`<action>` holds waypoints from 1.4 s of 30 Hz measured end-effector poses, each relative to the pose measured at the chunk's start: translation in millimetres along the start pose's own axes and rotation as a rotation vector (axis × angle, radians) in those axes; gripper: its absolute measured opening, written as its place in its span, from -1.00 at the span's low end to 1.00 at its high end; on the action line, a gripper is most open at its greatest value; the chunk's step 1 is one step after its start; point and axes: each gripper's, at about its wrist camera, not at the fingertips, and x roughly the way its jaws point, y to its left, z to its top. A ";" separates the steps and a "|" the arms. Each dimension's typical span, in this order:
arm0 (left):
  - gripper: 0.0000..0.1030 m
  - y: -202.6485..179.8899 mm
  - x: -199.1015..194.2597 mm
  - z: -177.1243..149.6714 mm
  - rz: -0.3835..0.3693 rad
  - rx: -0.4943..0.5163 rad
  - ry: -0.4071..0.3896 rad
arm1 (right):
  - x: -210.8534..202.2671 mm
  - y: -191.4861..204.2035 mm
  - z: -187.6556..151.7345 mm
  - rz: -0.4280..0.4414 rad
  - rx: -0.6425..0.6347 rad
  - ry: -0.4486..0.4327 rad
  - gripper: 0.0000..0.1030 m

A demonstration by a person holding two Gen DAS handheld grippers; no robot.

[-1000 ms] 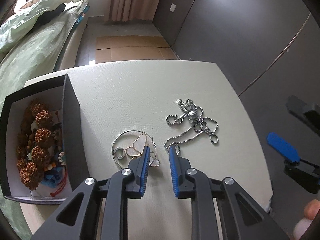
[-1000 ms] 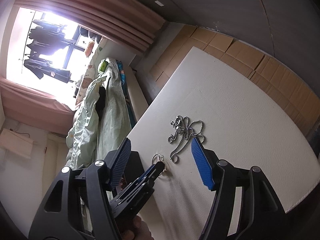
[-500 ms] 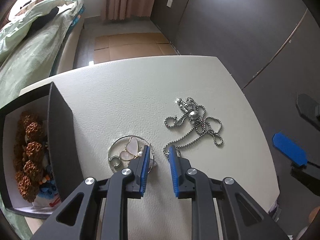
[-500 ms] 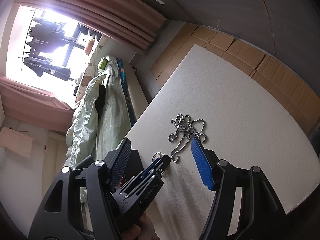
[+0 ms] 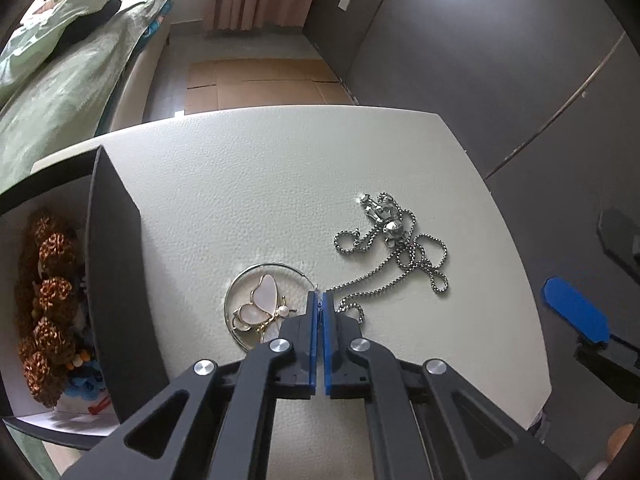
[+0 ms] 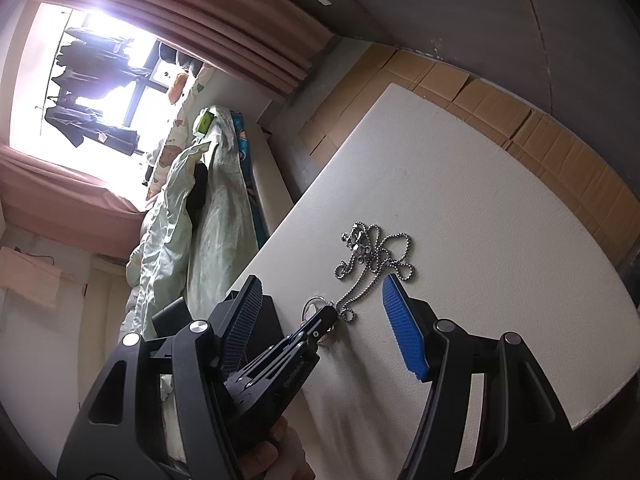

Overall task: Organize jewelry
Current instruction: 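Drop the silver hoop into the black box with the left tool while the right tool grasps the bead chain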

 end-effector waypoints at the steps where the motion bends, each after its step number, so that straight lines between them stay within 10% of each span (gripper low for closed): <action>1: -1.00 -0.2 -1.3 -0.4 -0.005 -0.005 -0.004 | -0.7 -0.4 0.7 0.001 0.001 -0.001 0.25; 21: -1.00 21.0 -97.4 14.8 -0.167 -0.078 -0.190 | 17.0 0.6 2.8 -0.091 -0.051 0.015 0.24; 42: -1.00 111.2 -128.2 19.0 -0.152 -0.219 -0.223 | 111.6 41.1 -6.8 -0.379 -0.450 0.030 -0.05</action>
